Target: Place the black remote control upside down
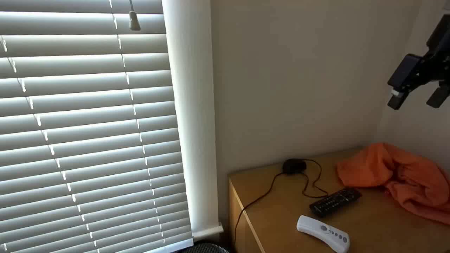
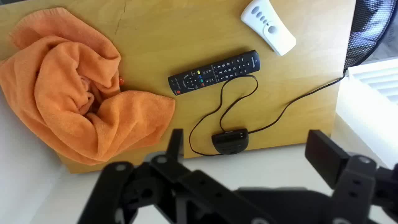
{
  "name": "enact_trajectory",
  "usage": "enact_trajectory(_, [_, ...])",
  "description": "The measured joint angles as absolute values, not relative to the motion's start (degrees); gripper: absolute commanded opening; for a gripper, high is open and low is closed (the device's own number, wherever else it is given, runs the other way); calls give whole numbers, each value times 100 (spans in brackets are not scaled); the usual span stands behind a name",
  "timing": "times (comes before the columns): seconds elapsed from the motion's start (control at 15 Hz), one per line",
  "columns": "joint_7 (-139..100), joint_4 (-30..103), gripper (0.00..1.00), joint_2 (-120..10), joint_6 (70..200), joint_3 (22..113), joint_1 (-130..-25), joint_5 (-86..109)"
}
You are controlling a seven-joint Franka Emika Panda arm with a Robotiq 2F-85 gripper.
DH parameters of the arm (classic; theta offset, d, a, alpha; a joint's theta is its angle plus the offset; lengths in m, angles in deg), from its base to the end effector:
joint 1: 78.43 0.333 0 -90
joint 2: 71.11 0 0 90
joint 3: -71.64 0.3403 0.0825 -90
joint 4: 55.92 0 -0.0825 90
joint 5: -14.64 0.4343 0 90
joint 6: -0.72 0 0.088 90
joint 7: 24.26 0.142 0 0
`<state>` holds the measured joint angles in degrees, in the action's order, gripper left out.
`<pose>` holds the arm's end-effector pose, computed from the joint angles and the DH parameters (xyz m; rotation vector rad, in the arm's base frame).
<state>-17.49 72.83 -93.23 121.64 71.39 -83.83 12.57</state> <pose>0.5056 -0.0529 0.5182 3.0727 -0.3114 0.3876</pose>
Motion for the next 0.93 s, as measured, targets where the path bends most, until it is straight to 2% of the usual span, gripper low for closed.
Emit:
enact_trajectory(0.53, [-1624,7273,100,-9242,12143,7097,-8391,1339])
enact_trajectory(0.93, [-340,7131,100,-8298,12182,7005,-8487,1574])
